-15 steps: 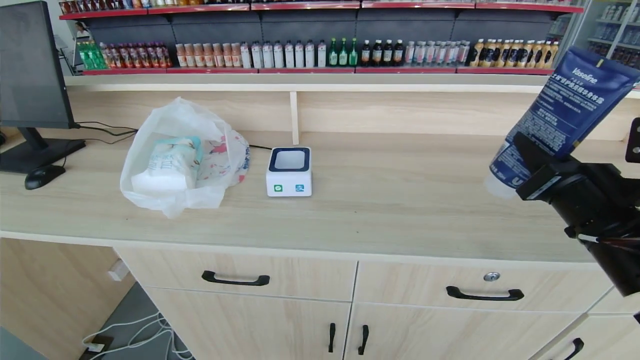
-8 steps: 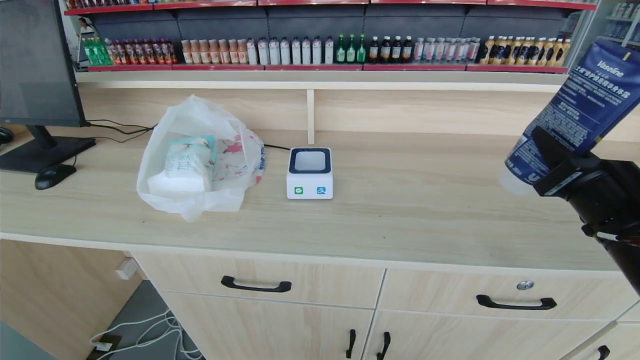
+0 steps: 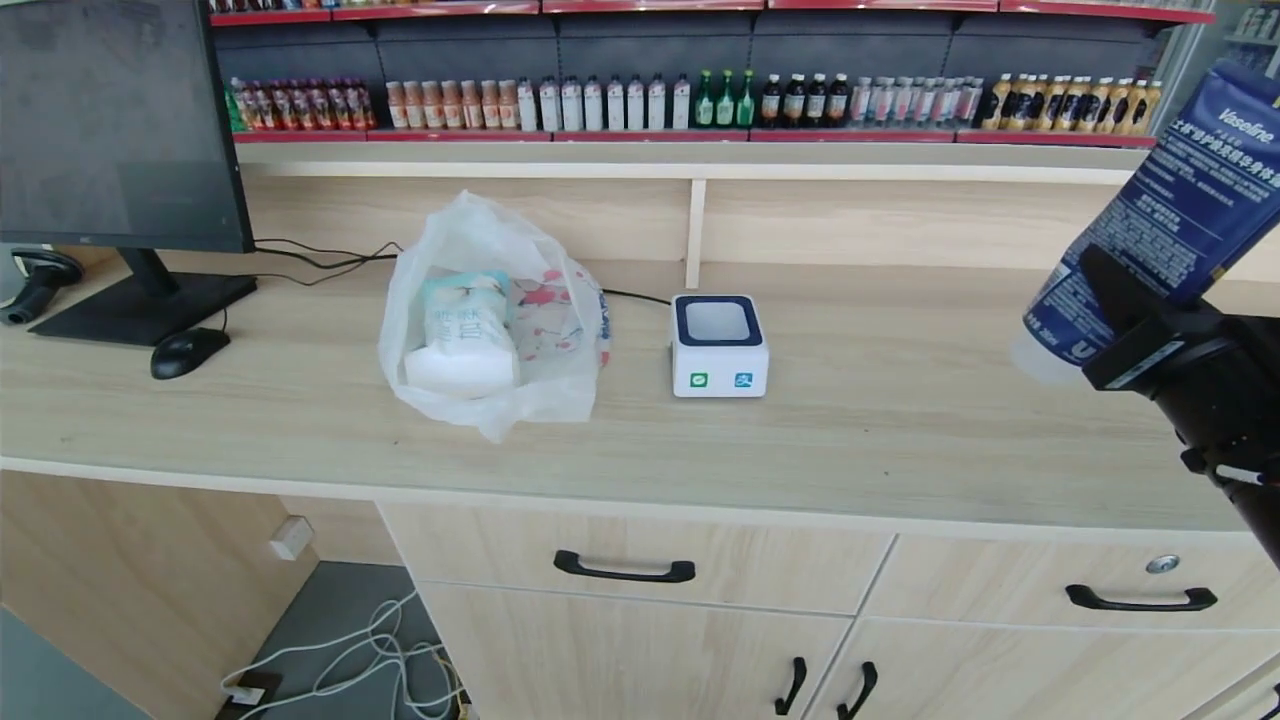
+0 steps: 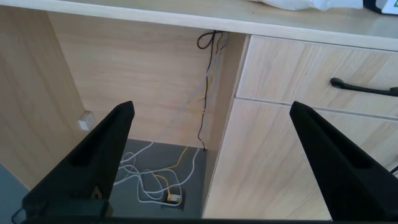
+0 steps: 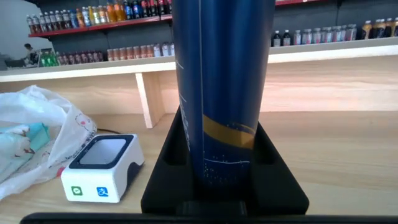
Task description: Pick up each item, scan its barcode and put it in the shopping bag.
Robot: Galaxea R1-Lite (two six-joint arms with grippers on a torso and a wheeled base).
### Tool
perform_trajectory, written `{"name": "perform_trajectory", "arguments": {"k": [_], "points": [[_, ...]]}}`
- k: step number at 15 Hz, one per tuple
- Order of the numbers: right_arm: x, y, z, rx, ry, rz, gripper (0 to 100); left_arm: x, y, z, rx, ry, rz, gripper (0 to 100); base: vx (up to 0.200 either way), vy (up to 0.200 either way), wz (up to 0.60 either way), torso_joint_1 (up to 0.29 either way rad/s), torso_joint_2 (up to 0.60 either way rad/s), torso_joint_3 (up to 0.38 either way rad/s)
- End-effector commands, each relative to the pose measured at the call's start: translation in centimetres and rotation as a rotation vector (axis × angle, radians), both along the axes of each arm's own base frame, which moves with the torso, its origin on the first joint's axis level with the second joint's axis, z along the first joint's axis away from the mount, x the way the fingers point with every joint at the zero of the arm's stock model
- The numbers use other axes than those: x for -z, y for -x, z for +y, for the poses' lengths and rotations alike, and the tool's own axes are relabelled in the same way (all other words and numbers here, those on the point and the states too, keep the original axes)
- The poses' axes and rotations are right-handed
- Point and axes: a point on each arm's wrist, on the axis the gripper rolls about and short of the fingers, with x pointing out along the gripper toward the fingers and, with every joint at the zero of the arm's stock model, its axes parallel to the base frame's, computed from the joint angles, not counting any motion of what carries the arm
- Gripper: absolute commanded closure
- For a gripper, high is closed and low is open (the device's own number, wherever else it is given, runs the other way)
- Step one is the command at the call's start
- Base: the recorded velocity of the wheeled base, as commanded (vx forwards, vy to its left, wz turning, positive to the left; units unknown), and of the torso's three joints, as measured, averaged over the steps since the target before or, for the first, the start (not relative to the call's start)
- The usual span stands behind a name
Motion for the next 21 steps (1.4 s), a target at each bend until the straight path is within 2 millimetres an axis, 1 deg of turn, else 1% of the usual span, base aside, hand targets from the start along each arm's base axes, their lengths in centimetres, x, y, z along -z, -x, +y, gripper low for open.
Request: {"name": "perform_trajectory", "arguments": {"k": [1, 5, 13, 15, 16, 17, 18, 21], "points": [[0.0, -0.4, 0.5, -0.014, 0.008, -0.002, 100, 0.0, 0.0, 0.0, 0.0, 0.001, -0.001, 0, 0.0, 0.2, 0.0, 0.002, 0.0, 0.002], [0.0, -0.9, 0.6, -0.018, 0.013, -0.001, 100, 0.0, 0.0, 0.0, 0.0, 0.001, -0.001, 0, 0.0, 0.2, 0.0, 0.002, 0.0, 0.002], [0.1, -1.0, 0.7, -0.024, 0.031, 0.002, 100, 0.0, 0.0, 0.0, 0.0, 0.001, -0.001, 0, 0.0, 0.2, 0.0, 0.002, 0.0, 0.002], [1.8, -0.9, 0.9, -0.104, 0.14, 0.049, 100, 0.0, 0.0, 0.0, 0.0, -0.001, -0.001, 0, 0.0, 0.0, 0.0, 0.0, 0.0, 0.0], [2.3, -1.1, 1.0, -0.12, 0.195, 0.058, 100, 0.0, 0.0, 0.0, 0.0, -0.002, -0.001, 0, 0.0, 0.0, 0.0, 0.0, 0.0, 0.0], [2.3, -1.7, 1.2, -0.123, 0.22, 0.05, 100, 0.0, 0.0, 0.0, 0.0, -0.004, -0.001, 0, 0.0, 0.0, 0.0, 0.0, 0.0, 0.0], [2.1, -2.7, 1.5, -0.11, 0.254, 0.033, 100, 0.0, 0.0, 0.0, 0.0, -0.004, -0.001, 0, 0.0, 0.0, 0.0, 0.0, 0.0, 0.0], [2.8, -3.8, 1.8, -0.091, 0.316, 0.042, 100, 0.0, 0.0, 0.0, 0.0, -0.002, 0.001, 0, 0.0, 0.0, 0.0, 0.0, 0.0, 0.0]]}}
